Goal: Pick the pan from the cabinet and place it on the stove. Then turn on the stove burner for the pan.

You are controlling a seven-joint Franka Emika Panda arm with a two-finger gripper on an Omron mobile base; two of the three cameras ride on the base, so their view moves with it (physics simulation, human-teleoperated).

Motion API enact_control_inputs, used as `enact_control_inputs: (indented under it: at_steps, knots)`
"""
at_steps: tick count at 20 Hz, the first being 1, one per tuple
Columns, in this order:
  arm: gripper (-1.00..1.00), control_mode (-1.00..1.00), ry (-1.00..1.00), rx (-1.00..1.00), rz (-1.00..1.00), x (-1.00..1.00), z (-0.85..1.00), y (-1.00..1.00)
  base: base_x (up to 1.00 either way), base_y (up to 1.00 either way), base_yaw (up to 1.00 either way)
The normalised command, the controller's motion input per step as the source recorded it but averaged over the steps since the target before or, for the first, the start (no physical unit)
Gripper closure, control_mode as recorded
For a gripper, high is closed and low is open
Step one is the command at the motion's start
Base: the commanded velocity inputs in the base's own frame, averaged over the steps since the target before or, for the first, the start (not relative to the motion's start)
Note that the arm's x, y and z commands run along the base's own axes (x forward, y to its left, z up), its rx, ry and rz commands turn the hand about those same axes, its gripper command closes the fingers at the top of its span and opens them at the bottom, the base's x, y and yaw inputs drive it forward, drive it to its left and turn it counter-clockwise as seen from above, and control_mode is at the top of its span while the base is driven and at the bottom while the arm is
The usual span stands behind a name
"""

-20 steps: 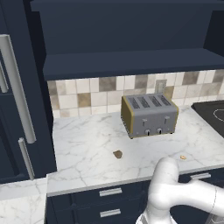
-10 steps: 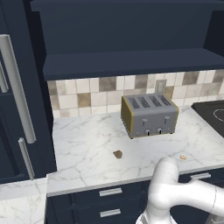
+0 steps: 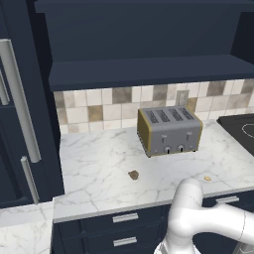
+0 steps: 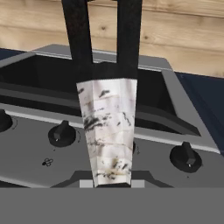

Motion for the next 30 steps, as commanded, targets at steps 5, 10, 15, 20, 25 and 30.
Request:
enact_control_inputs:
  at_steps: [5, 10, 15, 20, 25, 30]
  knots:
    - [1.0, -1.0, 0.0, 0.0, 0.0, 0.09, 0.0, 0.0, 0.0, 0.0, 0.0]
    - [1.0, -1.0, 0.0, 0.0, 0.0, 0.05, 0.0, 0.0, 0.0, 0.0, 0.0]
    - [1.0, -1.0, 0.0, 0.0, 0.0, 0.04, 0.0, 0.0, 0.0, 0.0, 0.0]
    - [1.0, -1.0, 0.0, 0.0, 0.0, 0.05, 0.0, 0.0, 0.0, 0.0, 0.0]
    - [1.0, -1.0, 0.0, 0.0, 0.0, 0.07, 0.0, 0.0, 0.0, 0.0, 0.0]
    - [1.0, -1.0, 0.0, 0.0, 0.0, 0.12, 0.0, 0.0, 0.0, 0.0, 0.0]
